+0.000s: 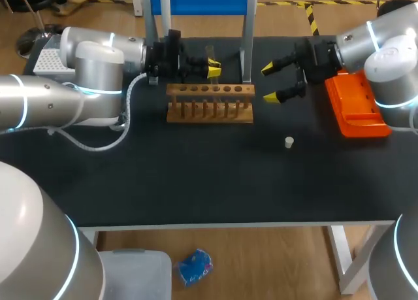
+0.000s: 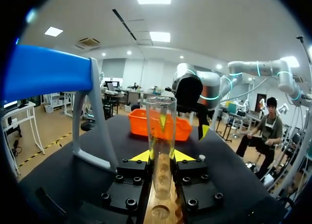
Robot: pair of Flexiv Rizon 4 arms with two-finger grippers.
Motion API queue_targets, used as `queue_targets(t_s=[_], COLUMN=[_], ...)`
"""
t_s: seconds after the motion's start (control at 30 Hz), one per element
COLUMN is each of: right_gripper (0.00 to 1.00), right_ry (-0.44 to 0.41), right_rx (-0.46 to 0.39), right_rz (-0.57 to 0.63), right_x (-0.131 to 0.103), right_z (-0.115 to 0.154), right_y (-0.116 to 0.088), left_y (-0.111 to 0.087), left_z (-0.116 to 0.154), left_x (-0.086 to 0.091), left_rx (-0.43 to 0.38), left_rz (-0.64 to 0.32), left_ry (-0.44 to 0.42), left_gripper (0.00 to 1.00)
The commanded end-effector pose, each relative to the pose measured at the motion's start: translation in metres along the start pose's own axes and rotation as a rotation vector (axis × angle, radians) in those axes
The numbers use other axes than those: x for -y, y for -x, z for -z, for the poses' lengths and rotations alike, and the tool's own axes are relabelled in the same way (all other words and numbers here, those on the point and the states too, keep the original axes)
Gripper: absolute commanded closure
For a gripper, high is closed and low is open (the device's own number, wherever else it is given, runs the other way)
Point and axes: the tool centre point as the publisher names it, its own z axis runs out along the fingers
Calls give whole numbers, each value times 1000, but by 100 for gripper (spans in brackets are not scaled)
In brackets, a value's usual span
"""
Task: Invert the test tube, pick up the pipette, mount the tip to pipette, aspirate from beaker and dispense into the tube, eject the tip, return the pipette, and cap with the stopper.
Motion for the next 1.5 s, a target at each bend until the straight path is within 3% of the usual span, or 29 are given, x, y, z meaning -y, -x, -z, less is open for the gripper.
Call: queue_targets(t_s=[0.03, 1.0, 1.03, 1.07, 1.5], right_gripper=[0, 0, 0, 0, 0], right_ry=[0, 0, 0, 0, 0], right_rx=[-2, -2, -2, -2, -2], right_rz=[0, 0, 0, 0, 0], right_x=[1, 1, 1, 1, 1], right_z=[0, 0, 0, 0, 0], right_y=[0, 0, 0, 0, 0], left_y=[1, -2, -2, -3, -8], left_z=[1, 0, 0, 0, 31], left_x=[3, -8, -8, -7, 8], left_rx=[-9, -4, -5, -1, 60], left_rz=[6, 29, 30, 29, 16], left_ry=[10, 3, 3, 6, 66], left_gripper=[100, 100, 83, 0, 0])
